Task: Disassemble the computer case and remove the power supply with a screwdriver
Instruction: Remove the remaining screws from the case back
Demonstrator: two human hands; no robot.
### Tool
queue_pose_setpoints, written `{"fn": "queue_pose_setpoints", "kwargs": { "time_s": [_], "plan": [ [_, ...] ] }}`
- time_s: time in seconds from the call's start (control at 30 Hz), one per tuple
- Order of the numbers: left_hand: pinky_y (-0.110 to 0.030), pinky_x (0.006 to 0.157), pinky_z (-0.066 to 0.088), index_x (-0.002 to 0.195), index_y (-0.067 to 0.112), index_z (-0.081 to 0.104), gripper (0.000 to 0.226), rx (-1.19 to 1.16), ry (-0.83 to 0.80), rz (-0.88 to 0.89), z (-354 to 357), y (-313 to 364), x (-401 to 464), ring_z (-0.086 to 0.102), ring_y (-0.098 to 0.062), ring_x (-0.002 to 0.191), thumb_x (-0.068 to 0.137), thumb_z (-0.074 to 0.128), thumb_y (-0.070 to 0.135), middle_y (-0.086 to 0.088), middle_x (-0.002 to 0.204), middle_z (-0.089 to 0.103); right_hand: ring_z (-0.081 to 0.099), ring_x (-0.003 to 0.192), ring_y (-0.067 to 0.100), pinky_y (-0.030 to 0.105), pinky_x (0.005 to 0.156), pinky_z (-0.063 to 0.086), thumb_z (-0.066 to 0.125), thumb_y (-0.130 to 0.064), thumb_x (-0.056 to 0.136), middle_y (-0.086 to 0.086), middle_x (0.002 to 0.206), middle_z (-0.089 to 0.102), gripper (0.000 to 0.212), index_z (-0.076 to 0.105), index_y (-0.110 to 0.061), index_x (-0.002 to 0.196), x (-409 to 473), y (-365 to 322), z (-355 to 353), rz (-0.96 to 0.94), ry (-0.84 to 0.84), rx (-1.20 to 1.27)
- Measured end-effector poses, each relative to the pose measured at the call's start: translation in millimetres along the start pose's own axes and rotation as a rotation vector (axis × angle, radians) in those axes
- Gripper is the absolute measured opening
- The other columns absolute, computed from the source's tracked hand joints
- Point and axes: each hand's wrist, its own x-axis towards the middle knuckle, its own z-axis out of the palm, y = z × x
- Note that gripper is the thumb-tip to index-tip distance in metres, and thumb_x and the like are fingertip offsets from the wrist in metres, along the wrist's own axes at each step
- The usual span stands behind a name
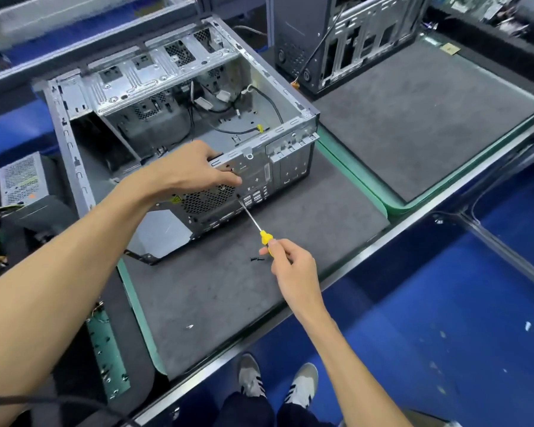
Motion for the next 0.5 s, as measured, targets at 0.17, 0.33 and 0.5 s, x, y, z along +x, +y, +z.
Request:
{"fn": "queue_pose_setpoints", "kwargs": {
  "time_s": [0.17,0.33,0.5],
  "plan": [
    [-0.025,0.048,0.030,0.081,0.005,0.069,0.054,-0.017,0.014,-0.033,-0.6,1.7,-1.1,0.040,-0.008,0.040,0.076,0.076,0.058,-0.007,0.061,0.065,0.025,0.046,0.010,0.018,0.043,0.024,0.050,-0.032,0.101,-0.020,0.046,0.045,0.031,0.071,-0.023,0.080,0.9,3.5,-1.9,-0.016,-0.016,0.047],
    [-0.024,0.043,0.028,0.081,0.010,0.072,0.047,-0.028,-0.001,-0.036,-0.6,3.3,-2.5,0.036,-0.004,0.035,0.078,0.076,0.057,0.010,0.044,0.051,0.025,0.047,0.011,0.021,0.044,0.024,0.050,-0.033,0.100,-0.015,0.046,0.039,0.032,0.071,-0.025,0.077,2.0,6.5,-3.0,-0.020,-0.015,0.074],
    [-0.028,0.049,0.022,0.086,0.003,0.070,0.058,-0.019,0.007,-0.055,-0.5,2.5,-3.3,0.029,-0.007,0.034,0.077,0.075,0.060,0.011,0.039,0.039,0.027,0.047,0.010,0.020,0.043,0.024,0.051,-0.032,0.103,-0.018,0.047,0.045,0.031,0.071,-0.022,0.081,4.1,8.9,-3.3,-0.037,-0.013,0.046]
  ]
}}
